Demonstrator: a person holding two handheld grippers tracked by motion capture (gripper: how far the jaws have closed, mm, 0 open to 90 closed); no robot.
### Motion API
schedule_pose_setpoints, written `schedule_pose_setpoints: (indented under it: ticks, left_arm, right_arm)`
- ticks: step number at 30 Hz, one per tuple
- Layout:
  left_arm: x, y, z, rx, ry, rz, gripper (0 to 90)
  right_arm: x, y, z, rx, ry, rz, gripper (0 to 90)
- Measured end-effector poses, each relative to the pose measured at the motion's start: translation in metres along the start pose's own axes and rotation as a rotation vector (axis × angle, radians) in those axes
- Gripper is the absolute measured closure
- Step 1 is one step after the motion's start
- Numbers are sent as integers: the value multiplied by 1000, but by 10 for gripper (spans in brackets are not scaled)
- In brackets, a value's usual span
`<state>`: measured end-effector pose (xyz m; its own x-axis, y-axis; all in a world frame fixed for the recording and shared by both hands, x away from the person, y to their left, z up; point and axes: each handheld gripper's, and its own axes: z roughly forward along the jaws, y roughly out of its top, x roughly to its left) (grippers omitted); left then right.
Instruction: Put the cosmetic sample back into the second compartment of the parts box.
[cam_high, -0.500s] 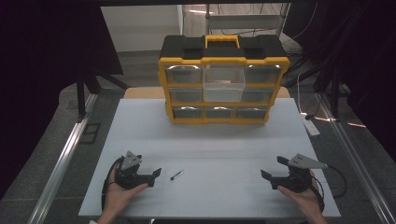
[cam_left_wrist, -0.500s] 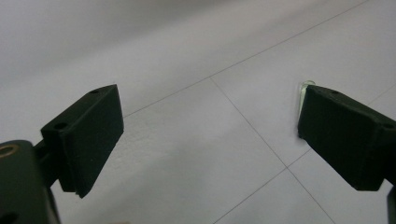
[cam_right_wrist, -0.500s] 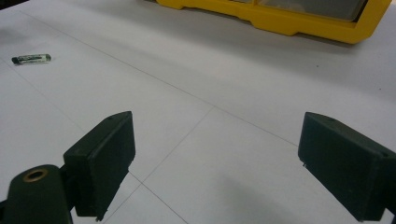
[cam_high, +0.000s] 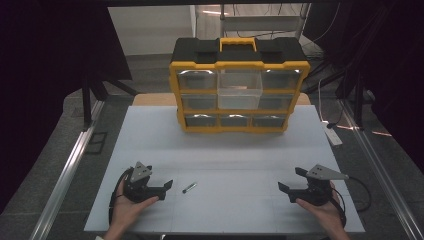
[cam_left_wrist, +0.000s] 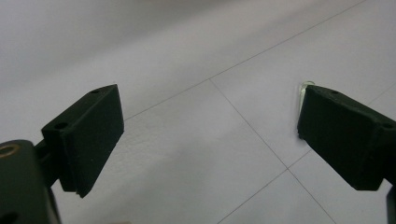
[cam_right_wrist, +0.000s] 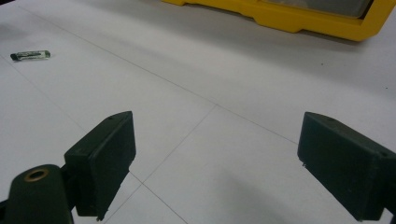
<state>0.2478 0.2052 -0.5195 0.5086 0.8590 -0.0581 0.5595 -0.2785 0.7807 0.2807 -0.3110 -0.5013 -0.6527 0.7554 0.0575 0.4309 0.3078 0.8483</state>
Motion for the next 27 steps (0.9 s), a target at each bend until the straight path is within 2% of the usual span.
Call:
schedule_pose_setpoints:
  ticks: [14,18,27]
  left_arm:
    - [3,3,1,-5,-19,-9,77]
    - [3,3,-2,-11,-19,-25,78]
    - [3,12,-4,-13,-52,-16,78]
  right_arm:
    - [1,-1,0,-2,13,9,122]
    - [2,-1,-3,-14,23,6,123]
    - [2,0,-3,-15,23,7,123]
